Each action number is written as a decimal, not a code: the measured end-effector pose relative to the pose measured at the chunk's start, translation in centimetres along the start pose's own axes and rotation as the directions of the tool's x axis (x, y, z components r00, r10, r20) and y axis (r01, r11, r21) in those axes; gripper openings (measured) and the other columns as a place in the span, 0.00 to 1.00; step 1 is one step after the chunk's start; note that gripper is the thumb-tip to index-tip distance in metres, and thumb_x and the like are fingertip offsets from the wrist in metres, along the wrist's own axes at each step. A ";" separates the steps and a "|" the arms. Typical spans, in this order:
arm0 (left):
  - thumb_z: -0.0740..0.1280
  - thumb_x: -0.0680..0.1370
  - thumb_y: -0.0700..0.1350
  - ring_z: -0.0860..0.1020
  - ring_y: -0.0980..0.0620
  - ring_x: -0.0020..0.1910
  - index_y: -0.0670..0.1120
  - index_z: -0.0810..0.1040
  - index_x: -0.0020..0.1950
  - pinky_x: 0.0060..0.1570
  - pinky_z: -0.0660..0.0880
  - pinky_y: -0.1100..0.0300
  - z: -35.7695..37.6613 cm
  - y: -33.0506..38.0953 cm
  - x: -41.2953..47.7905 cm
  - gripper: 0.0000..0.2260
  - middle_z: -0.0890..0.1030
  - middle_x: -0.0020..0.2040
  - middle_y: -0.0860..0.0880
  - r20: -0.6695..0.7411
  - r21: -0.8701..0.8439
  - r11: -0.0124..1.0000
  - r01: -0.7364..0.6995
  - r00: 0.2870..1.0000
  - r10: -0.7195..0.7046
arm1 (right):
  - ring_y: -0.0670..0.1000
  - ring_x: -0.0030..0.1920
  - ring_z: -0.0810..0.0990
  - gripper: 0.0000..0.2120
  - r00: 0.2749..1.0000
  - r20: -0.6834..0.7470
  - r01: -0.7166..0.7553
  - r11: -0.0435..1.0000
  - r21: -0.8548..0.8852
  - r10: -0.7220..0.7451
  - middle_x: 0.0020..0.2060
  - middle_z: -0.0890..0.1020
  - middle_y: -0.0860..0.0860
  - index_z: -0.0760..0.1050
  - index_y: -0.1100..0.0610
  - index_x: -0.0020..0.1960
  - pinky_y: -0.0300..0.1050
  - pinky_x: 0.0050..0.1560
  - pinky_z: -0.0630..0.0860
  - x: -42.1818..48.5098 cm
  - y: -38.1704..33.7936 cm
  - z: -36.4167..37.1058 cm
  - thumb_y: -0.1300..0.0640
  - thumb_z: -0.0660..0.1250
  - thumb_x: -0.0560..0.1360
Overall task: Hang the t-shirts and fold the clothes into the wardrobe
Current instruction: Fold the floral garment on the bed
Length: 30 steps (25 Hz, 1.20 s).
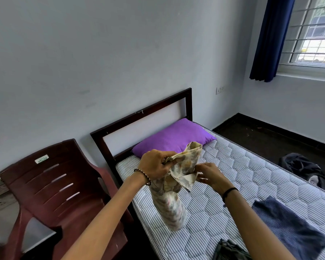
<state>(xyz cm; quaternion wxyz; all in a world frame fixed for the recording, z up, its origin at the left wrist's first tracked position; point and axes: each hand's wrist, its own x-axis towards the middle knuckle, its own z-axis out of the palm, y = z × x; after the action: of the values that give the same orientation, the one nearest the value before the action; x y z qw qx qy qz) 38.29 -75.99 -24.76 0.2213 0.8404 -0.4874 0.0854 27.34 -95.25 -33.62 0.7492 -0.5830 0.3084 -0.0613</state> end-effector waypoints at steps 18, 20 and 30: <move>0.61 0.75 0.66 0.78 0.51 0.31 0.58 0.83 0.55 0.32 0.72 0.59 1.2 -0.7 -0.6 0.19 0.81 0.33 0.54 -0.040 -0.152 0.988 0.005 0.999 -0.011 | 0.57 0.35 0.82 0.07 0.952 0.078 -0.301 0.857 0.418 0.296 0.40 0.79 0.62 0.74 0.68 0.46 0.43 0.29 0.82 0.3 2.2 -1.5 0.68 0.60 0.81; 0.63 0.75 0.65 0.81 0.52 0.34 0.61 0.80 0.59 0.34 0.76 0.56 1.5 -1.7 -1.0 0.17 0.84 0.36 0.53 -0.074 -0.227 0.973 0.040 0.996 -0.058 | 0.59 0.36 0.83 0.08 0.939 0.139 -0.332 0.729 0.599 0.314 0.43 0.78 0.63 0.73 0.68 0.47 0.45 0.28 0.82 0.0 2.3 -1.8 0.70 0.57 0.81; 0.64 0.75 0.65 0.82 0.50 0.36 0.61 0.75 0.62 0.37 0.78 0.50 2.2 -2.5 -1.0 0.18 0.85 0.39 0.52 -0.056 -0.262 0.965 0.022 0.998 -0.038 | 0.54 0.30 0.82 0.09 0.928 0.186 -0.367 0.710 0.600 0.323 0.33 0.81 0.59 0.74 0.67 0.45 0.42 0.28 0.80 -0.6 2.6 -0.6 0.67 0.59 0.82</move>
<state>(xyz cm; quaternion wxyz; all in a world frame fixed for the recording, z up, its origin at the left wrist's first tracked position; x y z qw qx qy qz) 39.76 -75.15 -27.77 0.3462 0.8082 -0.4745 0.0423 25.86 -94.70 -35.80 0.9074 -0.2348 0.3485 0.0004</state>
